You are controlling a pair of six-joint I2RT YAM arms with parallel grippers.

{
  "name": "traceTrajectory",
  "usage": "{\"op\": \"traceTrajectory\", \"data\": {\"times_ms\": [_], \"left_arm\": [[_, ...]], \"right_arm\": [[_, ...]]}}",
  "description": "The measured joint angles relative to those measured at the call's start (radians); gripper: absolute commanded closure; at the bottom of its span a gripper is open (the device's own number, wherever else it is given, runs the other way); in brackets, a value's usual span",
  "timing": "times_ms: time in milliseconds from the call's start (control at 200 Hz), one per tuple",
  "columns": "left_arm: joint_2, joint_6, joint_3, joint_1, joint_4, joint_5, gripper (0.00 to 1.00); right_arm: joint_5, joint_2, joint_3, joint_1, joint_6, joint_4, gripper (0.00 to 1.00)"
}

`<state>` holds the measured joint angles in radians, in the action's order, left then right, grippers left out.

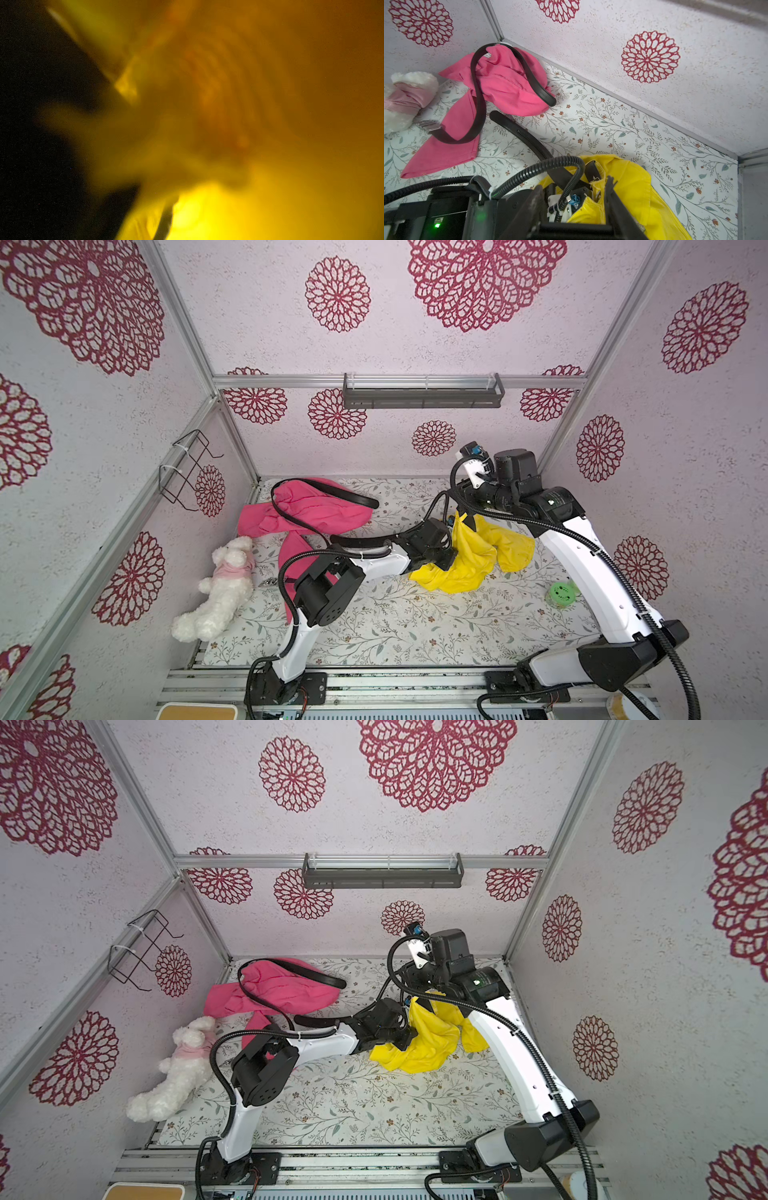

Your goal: Remove the belt from the trousers

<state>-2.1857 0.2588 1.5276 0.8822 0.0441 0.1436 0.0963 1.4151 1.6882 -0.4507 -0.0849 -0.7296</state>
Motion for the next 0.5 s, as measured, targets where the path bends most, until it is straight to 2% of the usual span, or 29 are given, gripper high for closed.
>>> {"op": "traceTrajectory", "data": {"times_ms": [95,115,155,180,240,275,335,500], "left_arm": [[-0.033,-0.006,0.028,0.001,0.01,0.004,0.99],[-0.034,-0.006,0.026,0.001,0.01,0.004,0.89],[-0.026,-0.005,0.008,0.001,0.005,0.002,0.58],[-0.017,-0.003,-0.011,0.001,0.002,-0.001,0.45],[0.026,0.008,-0.087,0.003,-0.011,-0.017,0.19],[0.063,0.017,-0.144,0.004,-0.02,-0.031,0.1],[0.149,0.037,-0.271,0.005,-0.043,-0.055,0.0],[0.437,0.114,-0.623,0.0,-0.094,-0.088,0.03]], "right_arm": [[-0.007,0.018,0.0,-0.002,0.004,-0.009,1.0],[-0.007,0.023,0.0,-0.003,0.005,-0.01,1.0],[-0.009,0.032,0.0,-0.008,0.007,-0.011,1.0],[-0.008,0.037,0.0,-0.012,0.008,-0.009,1.0],[-0.005,0.042,-0.012,-0.024,0.011,0.008,1.0],[-0.002,0.037,-0.034,-0.032,0.018,0.024,1.0],[0.016,0.021,-0.093,-0.047,0.035,0.077,1.0],[0.058,-0.013,-0.286,-0.1,0.089,0.21,1.0]]}}
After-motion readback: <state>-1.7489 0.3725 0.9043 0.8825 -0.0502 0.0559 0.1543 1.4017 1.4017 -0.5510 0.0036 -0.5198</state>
